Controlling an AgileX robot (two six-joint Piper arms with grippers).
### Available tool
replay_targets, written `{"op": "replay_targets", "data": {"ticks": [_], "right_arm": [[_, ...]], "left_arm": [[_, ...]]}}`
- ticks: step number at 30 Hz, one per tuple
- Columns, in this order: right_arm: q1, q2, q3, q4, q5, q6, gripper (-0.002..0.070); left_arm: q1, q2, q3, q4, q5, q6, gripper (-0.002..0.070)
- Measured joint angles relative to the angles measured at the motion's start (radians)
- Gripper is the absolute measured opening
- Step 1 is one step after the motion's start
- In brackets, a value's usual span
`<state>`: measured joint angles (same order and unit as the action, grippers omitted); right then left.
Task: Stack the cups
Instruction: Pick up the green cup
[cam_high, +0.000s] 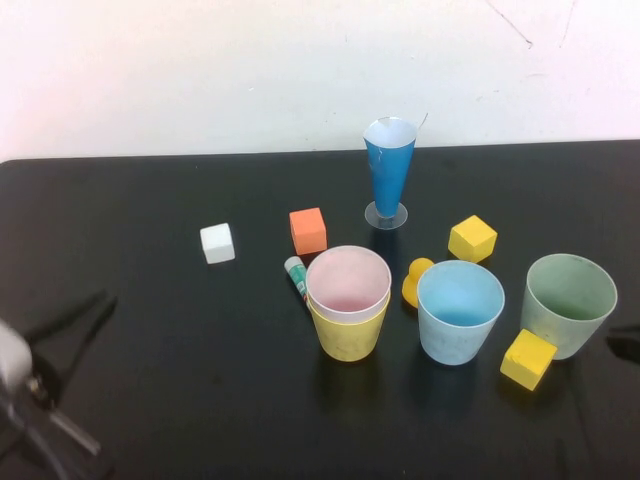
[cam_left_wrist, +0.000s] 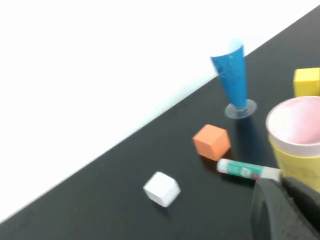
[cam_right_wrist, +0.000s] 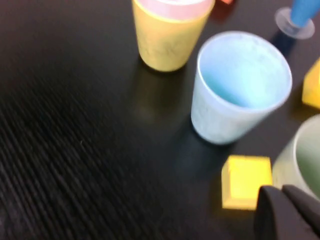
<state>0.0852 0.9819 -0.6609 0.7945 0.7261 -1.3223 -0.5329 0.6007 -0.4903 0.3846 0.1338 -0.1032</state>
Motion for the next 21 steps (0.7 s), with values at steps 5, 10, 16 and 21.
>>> {"op": "replay_targets", "data": {"ticks": [5, 10, 16, 21], "right_arm": [[0.043, 0.117, -0.105, 0.000, -0.058, -0.015, 0.0007], [0.047, 0.249, -0.237, -0.006, -0.057, 0.023, 0.0169], [0.047, 0.422, -0.399, -0.201, -0.051, 0.171, 0.0456], [0.047, 0.554, -0.493, -0.419, -0.009, 0.333, 0.0504]], "left_arm": [[0.000, -0.037, 0.107, 0.000, -0.081, -0.047, 0.0002], [0.000, -0.037, 0.137, 0.002, -0.147, -0.064, 0.0002], [0.000, -0.037, 0.141, 0.000, -0.158, -0.064, 0.0002], [0.000, -0.037, 0.141, -0.048, -0.163, -0.066, 0.0002]]}}
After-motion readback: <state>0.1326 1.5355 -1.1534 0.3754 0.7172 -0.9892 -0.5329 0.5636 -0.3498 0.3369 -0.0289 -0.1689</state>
